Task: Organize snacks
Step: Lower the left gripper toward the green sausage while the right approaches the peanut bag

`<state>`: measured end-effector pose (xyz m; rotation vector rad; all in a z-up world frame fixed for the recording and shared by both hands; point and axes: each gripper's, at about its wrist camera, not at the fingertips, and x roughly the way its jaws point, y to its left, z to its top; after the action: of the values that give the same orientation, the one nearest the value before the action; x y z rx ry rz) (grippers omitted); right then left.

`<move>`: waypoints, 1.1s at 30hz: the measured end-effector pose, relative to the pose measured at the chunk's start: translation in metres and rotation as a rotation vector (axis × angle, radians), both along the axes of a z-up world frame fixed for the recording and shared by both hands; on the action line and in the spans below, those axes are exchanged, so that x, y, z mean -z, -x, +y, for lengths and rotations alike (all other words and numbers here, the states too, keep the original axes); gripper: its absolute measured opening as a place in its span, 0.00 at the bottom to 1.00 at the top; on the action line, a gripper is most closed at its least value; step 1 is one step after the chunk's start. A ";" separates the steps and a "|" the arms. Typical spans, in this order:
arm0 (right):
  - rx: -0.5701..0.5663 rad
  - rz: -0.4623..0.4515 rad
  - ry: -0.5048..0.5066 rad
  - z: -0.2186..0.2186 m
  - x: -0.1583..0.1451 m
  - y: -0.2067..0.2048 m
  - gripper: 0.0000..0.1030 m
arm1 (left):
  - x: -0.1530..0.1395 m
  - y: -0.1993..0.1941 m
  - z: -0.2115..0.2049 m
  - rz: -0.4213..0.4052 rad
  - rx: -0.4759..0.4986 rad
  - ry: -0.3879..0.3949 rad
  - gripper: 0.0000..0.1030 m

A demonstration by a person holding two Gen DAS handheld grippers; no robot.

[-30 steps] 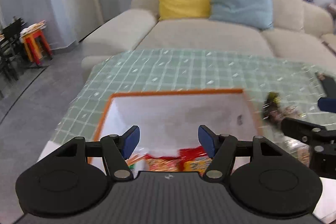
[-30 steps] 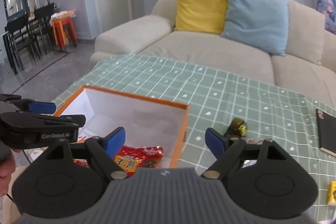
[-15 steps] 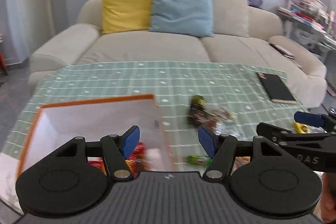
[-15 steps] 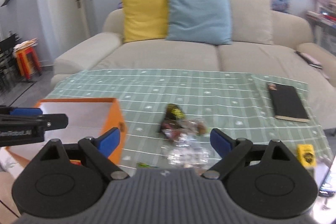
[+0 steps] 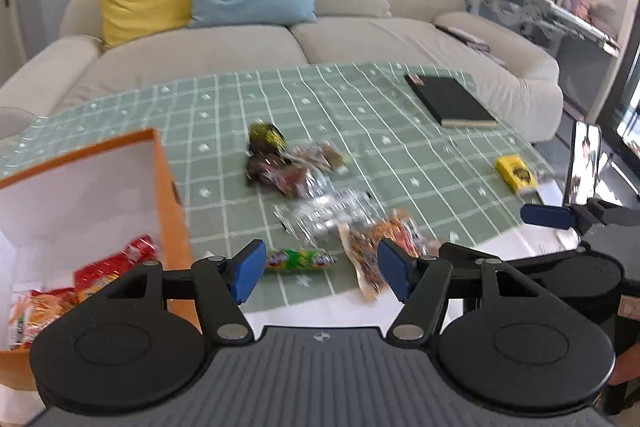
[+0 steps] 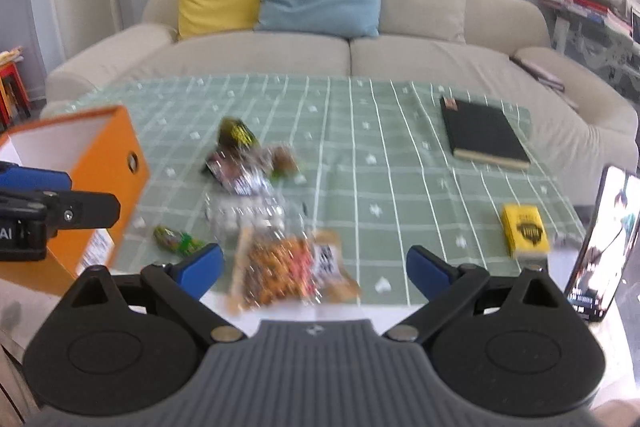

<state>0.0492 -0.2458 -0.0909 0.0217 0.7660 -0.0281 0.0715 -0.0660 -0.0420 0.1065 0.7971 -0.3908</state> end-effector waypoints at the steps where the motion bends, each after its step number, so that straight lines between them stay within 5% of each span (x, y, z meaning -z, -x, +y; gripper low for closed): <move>1: 0.002 0.016 -0.007 -0.003 0.005 -0.001 0.92 | 0.005 -0.001 -0.003 0.011 0.006 -0.008 0.73; 7: 0.025 0.083 -0.042 -0.013 0.023 -0.015 0.88 | 0.025 -0.013 -0.014 0.054 0.004 -0.061 0.71; 14: -0.003 0.178 -0.072 -0.008 0.042 -0.032 0.83 | 0.048 -0.044 -0.033 0.055 0.105 -0.278 0.66; 17: -0.010 0.232 -0.090 -0.006 0.053 -0.036 0.75 | 0.060 -0.057 -0.039 0.098 0.184 -0.358 0.66; 25: -0.013 0.322 -0.173 -0.003 0.072 -0.043 0.74 | 0.090 -0.084 -0.054 0.185 0.314 -0.555 0.68; 28: -0.002 0.324 -0.176 -0.005 0.074 -0.048 0.69 | 0.101 -0.092 -0.055 0.224 0.324 -0.588 0.69; 33: 0.034 0.311 -0.191 -0.013 0.072 -0.056 0.57 | 0.101 -0.102 -0.052 0.253 0.295 -0.529 0.64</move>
<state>0.1049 -0.2591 -0.1633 0.2155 1.0777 0.0101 0.1735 -0.1178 -0.1425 0.6856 1.1270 -0.4693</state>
